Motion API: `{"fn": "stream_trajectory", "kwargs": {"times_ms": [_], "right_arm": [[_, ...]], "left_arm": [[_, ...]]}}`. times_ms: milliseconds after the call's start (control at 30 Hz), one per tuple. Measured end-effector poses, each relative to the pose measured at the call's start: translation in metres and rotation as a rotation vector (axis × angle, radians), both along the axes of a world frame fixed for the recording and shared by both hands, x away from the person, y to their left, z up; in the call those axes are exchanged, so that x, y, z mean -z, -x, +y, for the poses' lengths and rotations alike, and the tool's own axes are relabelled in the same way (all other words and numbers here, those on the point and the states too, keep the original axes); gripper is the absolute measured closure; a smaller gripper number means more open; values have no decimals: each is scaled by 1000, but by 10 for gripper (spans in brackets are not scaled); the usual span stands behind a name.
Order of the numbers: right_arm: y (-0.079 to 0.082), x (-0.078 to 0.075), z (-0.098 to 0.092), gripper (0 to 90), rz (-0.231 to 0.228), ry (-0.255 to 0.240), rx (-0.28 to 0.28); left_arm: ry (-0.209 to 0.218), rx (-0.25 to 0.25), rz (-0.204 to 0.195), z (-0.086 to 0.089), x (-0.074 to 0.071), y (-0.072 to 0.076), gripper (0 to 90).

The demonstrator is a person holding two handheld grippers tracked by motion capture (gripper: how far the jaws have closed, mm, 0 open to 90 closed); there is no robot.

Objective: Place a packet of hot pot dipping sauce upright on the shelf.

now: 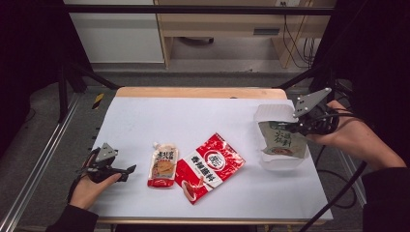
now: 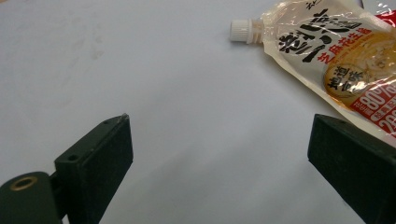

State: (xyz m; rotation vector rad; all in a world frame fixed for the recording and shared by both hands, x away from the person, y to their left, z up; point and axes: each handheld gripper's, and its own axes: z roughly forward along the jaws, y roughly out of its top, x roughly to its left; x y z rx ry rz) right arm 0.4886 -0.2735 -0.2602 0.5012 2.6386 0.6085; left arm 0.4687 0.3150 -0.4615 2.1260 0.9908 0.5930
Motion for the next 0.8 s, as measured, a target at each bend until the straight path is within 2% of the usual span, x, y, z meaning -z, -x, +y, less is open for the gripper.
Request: {"fn": "stream_trajectory", "kwargs": {"times_ms": [167, 300, 500, 800], "right_arm": [[-5, 5, 3, 900, 26, 19, -17], [-6, 11, 4, 900, 35, 16, -24], [-7, 26, 0, 900, 36, -1, -26], [-5, 51, -8, 897, 66, -12, -14]], "left_arm": [[0, -1, 1, 0, 0, 0, 66], [-3, 0, 4, 0, 1, -1, 66], [1, 1, 2, 1, 0, 0, 66], [1, 3, 6, 0, 0, 0, 66]]}}
